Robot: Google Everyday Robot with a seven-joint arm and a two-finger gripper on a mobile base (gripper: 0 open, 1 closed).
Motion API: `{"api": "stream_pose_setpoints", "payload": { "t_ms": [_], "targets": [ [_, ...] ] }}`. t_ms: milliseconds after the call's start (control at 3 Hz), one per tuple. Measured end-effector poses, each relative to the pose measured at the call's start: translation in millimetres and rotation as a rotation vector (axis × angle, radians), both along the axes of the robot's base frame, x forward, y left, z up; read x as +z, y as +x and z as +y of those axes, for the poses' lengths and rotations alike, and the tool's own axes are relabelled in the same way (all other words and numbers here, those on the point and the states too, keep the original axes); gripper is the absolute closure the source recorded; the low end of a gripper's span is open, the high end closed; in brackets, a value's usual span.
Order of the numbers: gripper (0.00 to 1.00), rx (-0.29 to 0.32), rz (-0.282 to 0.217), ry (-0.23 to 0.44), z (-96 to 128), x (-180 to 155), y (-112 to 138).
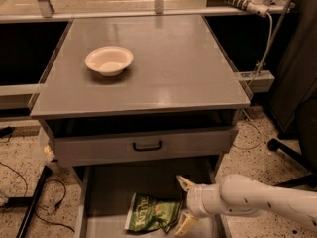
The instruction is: Pick green jalapeno chip bag from middle drawer and place on counter
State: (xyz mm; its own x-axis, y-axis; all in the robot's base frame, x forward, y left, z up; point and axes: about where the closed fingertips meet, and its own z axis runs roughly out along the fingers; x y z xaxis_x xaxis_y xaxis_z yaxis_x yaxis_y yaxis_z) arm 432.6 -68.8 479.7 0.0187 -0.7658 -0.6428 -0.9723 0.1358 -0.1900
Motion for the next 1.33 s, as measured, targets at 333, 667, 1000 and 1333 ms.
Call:
{"api": "stream_pose_setpoints", "payload": {
  "t_ms": [333,667,1000,1333],
  "targets": [
    [0.00,0.048,-0.029,-0.001,14.5,-39.4,0.4],
    [0.00,0.074,-0.015,0.016,24.9,-69.3,-0.6],
    [0.00,0.078,0.019,0.050,32.8,-94.5,0.6],
    [0.00,0.071,0.067,0.088,35.5,-109.6,4.4]
  ]
}}
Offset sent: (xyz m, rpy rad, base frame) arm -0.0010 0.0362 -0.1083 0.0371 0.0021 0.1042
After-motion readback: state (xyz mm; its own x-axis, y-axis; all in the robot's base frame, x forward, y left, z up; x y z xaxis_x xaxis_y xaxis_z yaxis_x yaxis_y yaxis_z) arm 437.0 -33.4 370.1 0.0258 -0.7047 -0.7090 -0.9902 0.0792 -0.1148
